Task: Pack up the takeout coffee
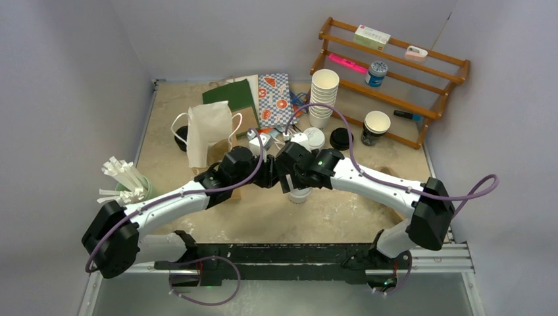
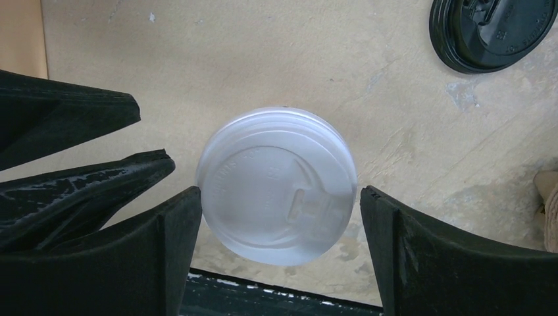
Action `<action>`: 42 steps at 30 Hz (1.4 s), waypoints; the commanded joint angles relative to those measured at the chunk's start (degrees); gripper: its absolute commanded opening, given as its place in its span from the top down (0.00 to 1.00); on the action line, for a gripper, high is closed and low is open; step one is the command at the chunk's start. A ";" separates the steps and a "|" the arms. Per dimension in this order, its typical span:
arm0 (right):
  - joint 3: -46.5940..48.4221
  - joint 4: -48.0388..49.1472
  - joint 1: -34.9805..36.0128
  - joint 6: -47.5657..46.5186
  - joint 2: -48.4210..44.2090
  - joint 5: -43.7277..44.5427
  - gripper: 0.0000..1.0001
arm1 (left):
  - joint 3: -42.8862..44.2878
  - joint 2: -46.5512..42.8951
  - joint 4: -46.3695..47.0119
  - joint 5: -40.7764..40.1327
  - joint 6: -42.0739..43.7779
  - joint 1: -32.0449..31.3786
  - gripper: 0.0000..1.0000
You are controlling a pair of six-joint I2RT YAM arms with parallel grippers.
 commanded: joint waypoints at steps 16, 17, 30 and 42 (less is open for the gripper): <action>1.85 -0.88 0.07 0.80 0.79 0.37 0.23 | -0.06 4.62 6.40 6.70 -0.81 1.26 0.69; 1.67 -0.76 0.07 0.77 0.73 0.16 0.24 | -0.11 4.80 6.56 6.96 -0.90 1.34 0.69; 0.02 -0.09 -0.28 -0.09 0.42 -1.99 0.26 | -0.94 7.55 9.88 11.11 -2.09 2.23 0.66; 1.57 -1.48 -0.38 -0.25 0.09 -1.12 0.12 | -0.23 9.99 10.74 12.63 -1.83 2.23 0.66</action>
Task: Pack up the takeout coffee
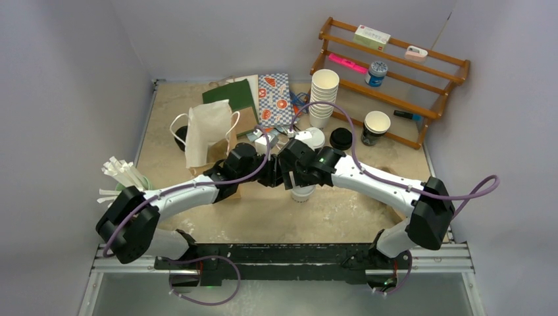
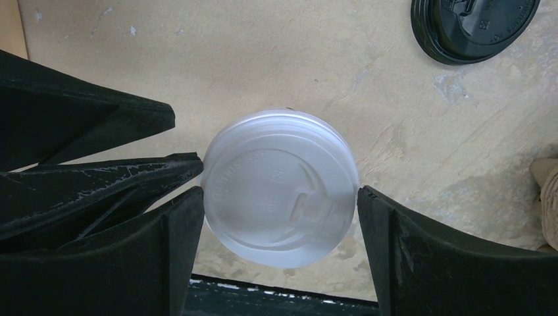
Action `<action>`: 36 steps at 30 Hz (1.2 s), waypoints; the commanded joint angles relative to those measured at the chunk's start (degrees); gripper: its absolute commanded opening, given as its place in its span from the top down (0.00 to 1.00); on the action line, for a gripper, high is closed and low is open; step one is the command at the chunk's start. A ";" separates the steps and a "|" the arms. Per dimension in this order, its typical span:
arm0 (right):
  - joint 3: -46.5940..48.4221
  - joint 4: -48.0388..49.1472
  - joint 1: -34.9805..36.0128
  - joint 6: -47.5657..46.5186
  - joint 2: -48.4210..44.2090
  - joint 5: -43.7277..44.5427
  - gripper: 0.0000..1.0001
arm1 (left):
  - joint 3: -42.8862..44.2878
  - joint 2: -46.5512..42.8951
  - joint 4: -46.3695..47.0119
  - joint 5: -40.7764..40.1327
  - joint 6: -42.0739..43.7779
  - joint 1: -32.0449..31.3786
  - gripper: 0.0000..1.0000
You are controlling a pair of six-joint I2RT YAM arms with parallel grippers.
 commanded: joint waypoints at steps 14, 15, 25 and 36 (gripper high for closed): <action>-2.28 1.38 1.13 -1.51 -1.21 -3.67 0.15 | 0.87 3.62 3.33 4.42 0.49 -0.65 0.65; -2.54 1.57 1.07 -1.53 -1.31 -3.95 0.15 | 0.92 3.81 3.08 4.42 0.48 -0.65 0.65; -5.99 3.13 0.04 -0.84 -2.12 -7.32 0.17 | 2.60 5.33 -3.12 1.15 1.89 -0.65 0.67; -8.52 4.22 -1.18 -0.78 -1.89 -9.83 0.18 | 2.34 7.69 -3.77 1.52 2.15 -0.87 0.68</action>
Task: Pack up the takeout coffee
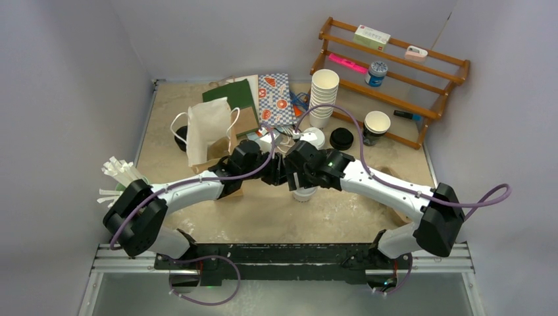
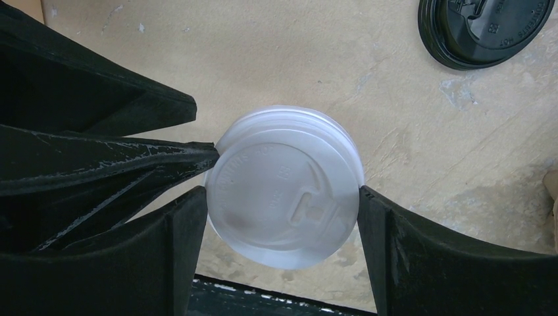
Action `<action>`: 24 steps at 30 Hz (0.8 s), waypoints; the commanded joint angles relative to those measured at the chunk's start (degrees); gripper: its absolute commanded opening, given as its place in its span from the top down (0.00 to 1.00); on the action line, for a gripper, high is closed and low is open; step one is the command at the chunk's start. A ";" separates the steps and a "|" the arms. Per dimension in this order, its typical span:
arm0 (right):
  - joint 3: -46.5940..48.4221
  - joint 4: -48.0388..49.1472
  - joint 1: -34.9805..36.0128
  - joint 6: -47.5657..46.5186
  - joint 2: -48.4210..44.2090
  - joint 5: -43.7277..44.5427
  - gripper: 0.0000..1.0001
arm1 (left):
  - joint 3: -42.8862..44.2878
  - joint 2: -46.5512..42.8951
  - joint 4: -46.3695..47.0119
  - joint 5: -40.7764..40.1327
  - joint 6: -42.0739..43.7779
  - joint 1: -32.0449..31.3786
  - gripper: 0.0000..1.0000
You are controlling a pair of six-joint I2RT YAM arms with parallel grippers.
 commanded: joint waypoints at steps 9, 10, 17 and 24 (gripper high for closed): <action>-2.05 -0.81 0.21 0.32 2.76 -7.02 0.19 | -0.51 4.45 -4.84 -2.36 2.23 -2.75 0.69; -1.90 -0.94 0.20 0.21 2.81 -7.02 0.19 | -0.51 4.47 -4.93 -2.66 2.27 -2.95 0.69; 2.62 -3.56 0.20 -1.36 1.21 -4.61 0.11 | 3.31 1.88 -8.21 -4.79 3.61 -2.99 0.69; 6.06 -3.82 0.17 -2.42 -0.75 -2.21 0.05 | 9.53 -2.40 -13.68 -8.36 6.08 -2.99 0.67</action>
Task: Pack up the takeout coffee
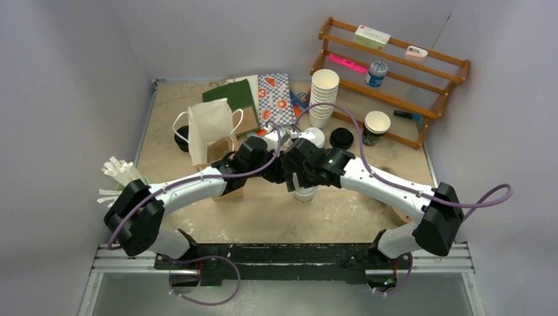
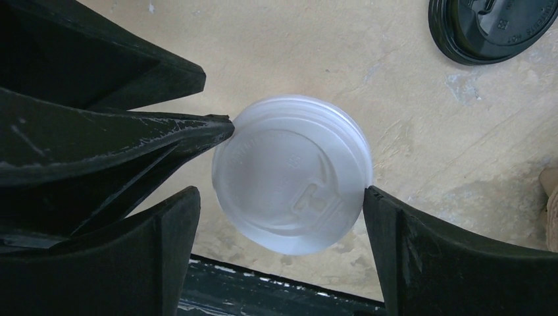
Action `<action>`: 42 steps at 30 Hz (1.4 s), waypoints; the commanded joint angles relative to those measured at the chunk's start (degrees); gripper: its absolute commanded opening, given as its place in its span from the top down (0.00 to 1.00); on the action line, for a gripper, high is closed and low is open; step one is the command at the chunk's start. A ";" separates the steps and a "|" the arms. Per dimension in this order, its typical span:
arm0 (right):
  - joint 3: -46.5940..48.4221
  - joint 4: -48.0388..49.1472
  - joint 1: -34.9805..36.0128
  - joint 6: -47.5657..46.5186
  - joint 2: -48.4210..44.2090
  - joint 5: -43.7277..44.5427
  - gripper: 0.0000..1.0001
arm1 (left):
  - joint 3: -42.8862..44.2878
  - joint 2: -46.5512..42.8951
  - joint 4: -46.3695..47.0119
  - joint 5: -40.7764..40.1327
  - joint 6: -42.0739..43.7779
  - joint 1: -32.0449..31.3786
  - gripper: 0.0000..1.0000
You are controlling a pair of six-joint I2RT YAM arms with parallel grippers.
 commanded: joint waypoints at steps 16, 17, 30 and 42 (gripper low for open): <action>2.34 -1.07 -0.33 1.20 -6.86 2.53 0.03 | 6.92 -5.00 -4.60 -0.05 4.57 -0.54 0.64; 1.92 -0.99 -0.45 1.68 -7.90 2.93 0.04 | 7.20 -4.90 -4.62 0.60 5.35 -0.53 0.64; -5.56 6.98 -16.83 -3.65 -15.76 -11.45 0.22 | 4.88 -8.31 -1.91 -0.44 3.17 -4.57 0.61; -6.13 18.24 -25.22 -6.55 -7.65 -30.26 0.40 | -6.36 -13.35 2.63 -8.91 -12.41 -12.47 0.60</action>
